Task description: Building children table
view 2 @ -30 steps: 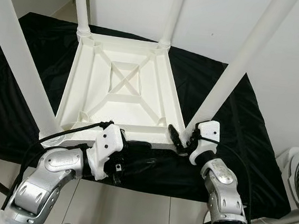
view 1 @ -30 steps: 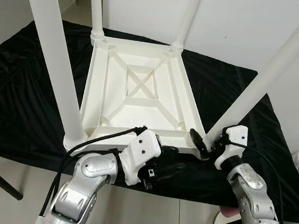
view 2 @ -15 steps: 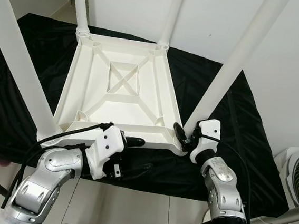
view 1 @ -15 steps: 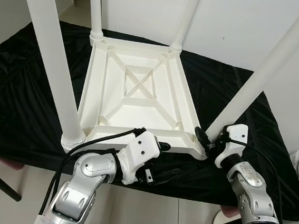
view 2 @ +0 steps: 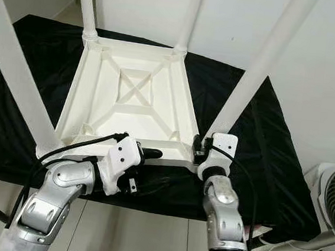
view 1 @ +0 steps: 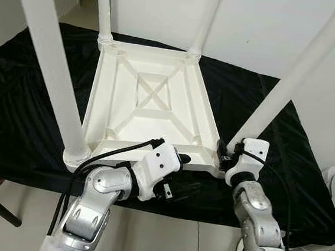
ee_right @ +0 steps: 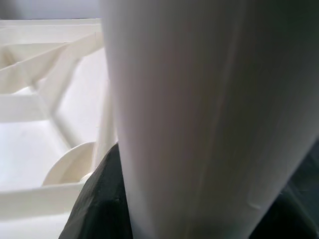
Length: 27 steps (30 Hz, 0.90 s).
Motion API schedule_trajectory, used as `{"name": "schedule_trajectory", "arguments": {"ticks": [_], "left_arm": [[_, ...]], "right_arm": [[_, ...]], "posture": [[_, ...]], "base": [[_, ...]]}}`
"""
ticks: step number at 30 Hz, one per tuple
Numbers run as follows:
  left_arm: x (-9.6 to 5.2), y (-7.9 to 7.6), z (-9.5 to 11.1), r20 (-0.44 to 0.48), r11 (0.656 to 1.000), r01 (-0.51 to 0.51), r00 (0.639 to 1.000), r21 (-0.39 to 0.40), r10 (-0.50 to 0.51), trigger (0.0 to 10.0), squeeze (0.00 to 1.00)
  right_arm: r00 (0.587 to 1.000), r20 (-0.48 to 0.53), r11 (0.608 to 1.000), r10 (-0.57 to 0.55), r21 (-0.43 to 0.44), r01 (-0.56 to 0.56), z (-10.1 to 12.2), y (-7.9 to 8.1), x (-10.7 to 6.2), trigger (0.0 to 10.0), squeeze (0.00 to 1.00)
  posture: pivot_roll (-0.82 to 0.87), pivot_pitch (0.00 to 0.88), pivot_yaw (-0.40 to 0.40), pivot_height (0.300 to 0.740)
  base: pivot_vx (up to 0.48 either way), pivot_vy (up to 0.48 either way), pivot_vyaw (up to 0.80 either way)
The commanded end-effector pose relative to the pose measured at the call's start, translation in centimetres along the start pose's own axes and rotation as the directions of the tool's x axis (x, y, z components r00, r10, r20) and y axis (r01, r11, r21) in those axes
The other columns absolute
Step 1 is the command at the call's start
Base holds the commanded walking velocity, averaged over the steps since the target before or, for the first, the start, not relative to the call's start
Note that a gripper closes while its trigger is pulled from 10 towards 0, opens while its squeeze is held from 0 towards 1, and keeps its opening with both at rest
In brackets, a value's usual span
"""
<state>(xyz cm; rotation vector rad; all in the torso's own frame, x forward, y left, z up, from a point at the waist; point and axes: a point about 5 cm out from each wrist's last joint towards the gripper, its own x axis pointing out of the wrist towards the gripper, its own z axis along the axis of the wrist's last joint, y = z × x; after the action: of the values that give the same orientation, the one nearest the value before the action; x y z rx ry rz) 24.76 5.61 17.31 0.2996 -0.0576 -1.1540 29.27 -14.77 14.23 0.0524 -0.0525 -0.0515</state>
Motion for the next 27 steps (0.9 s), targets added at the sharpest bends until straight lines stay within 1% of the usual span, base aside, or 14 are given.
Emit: {"name": "schedule_trajectory", "arguments": {"ticks": [1, 2, 4, 7, 8, 9, 14, 16, 18, 19, 21, 23, 25, 27], "left_arm": [[0.2, 1.2, 0.1, 0.004, 0.973, -0.23, 0.973, 0.01, 0.23, 10.0, 0.0], [0.2, 1.2, 0.1, 0.004, 0.973, -0.23, 0.973, 0.01, 0.23, 10.0, 0.0], [0.2, 1.3, 0.1, 0.01, 0.971, -0.239, 0.971, -0.018, 0.24, 10.0, 0.0], [0.3, 1.6, 0.2, 0.012, 0.967, -0.255, 0.967, -0.005, 0.255, 10.0, 0.0], [0.3, 1.6, 0.2, 0.011, 0.966, -0.258, 0.966, -0.004, 0.258, 10.0, 0.0], [0.3, 1.6, 0.1, 0.011, 0.966, -0.26, 0.966, -0.002, 0.26, 10.0, 0.0], [0.2, 1.6, 0.1, 0.009, 0.965, -0.262, 0.965, 0.009, 0.262, 10.0, 0.0], [0.1, 1.8, 0.0, 0.001, 0.963, -0.27, 0.963, 0.019, 0.27, 10.0, 0.0], [0.1, 1.8, 0.0, -0.001, 0.962, -0.272, 0.962, 0.021, 0.272, 10.0, 0.0], [0.1, 1.8, 0.0, -0.005, 0.962, -0.273, 0.962, 0.022, 0.274, 10.0, 0.0], [0.1, 1.8, 0.0, -0.007, 0.961, -0.274, 0.962, 0.021, 0.274, 10.0, 0.0], [0.1, 1.7, 0.0, -0.007, 0.961, -0.274, 0.962, 0.021, 0.274, 10.0, 0.0], [0.0, 1.7, -0.1, -0.012, 0.959, -0.281, 0.959, 0.022, 0.282, 10.0, 0.0], [0.0, 1.7, -0.1, -0.015, 0.959, -0.284, 0.959, 0.023, 0.284, 10.0, 0.0]], "right_arm": [[0.995, -0.072, 0.997, -0.072, -0.026, 0.07, -1.2, 0.1, -0.6, 10.0, 0.0], [0.995, -0.072, 0.997, -0.072, -0.026, 0.07, -1.2, 0.1, -0.6, 10.0, 0.0], [0.982, -0.089, 0.986, -0.167, 0.006, 0.168, -1.5, 0.6, -1.1, 10.0, 0.0], [0.989, -0.099, 0.994, -0.108, 0.018, 0.11, -1.4, 1.8, -1.1, 10.0, 0.0], [0.991, -0.085, 0.994, -0.1, 0.026, 0.102, -1.2, 1.8, -1.1, 10.0, 1.0], [0.994, -0.073, 0.995, -0.086, 0.046, 0.089, -1.0, 1.8, -1.1, 10.0, 1.0], [0.997, -0.046, 0.998, -0.064, 0.012, 0.065, -0.7, 1.2, -0.9, 10.0, 1.0], [0.995, -0.027, 0.995, 0.096, 0.026, -0.095, -0.7, 1.0, -0.6, 10.0, 0.97], [0.991, -0.023, 0.991, 0.133, 0.026, -0.132, -0.7, 0.9, -0.6, 10.0, 0.97], [0.986, -0.015, 0.987, 0.163, -0.006, -0.163, -0.5, 0.1, -0.5, 10.0, 0.0], [0.982, -0.006, 0.981, 0.191, -0.039, -0.191, -0.3, -1.1, -0.2, 10.0, 0.0], [0.98, -0.004, 0.979, 0.198, -0.046, -0.198, -0.2, -1.3, -0.2, 10.0, 0.0], [0.96, 0.002, 0.957, 0.281, -0.078, -0.28, 0.2, -2.2, 0.4, 10.0, 0.0], [0.952, 0.002, 0.948, 0.307, -0.091, -0.306, 0.3, -2.5, 0.6, 10.0, 0.0]], "posture": [[-0.01, 0.067, -0.115, 0.74], [-0.01, 0.067, -0.115, 0.74], [-0.01, 0.058, -0.117, 0.74], [0.0, 0.049, -0.118, 0.74], [0.0, 0.049, -0.118, 0.74], [0.0, 0.045, -0.119, 0.74], [0.0, 0.042, -0.116, 0.74], [0.0, 0.044, -0.114, 0.74], [0.0, 0.044, -0.114, 0.74], [-0.01, 0.051, -0.107, 0.74], [-0.01, 0.055, -0.106, 0.74], [-0.01, 0.055, -0.106, 0.74], [-0.01, 0.054, -0.107, 0.74], [-0.01, 0.053, -0.106, 0.74]], "base": [[0.0, 0.0, 0.0], [0.0, 0.0, 0.0], [0.0, 0.0, 0.0], [0.0, 0.0, 0.0], [0.0, 0.0, 0.0], [0.0, 0.0, 0.0], [0.0, 0.0, 0.0], [0.0, 0.0, 0.0], [0.0, 0.0, 0.0], [0.0, 0.0, 0.0], [0.0, 0.0, 0.0], [0.0, 0.0, 0.0], [0.0, 0.0, 0.0], [0.0, 0.0, 0.0]]}}
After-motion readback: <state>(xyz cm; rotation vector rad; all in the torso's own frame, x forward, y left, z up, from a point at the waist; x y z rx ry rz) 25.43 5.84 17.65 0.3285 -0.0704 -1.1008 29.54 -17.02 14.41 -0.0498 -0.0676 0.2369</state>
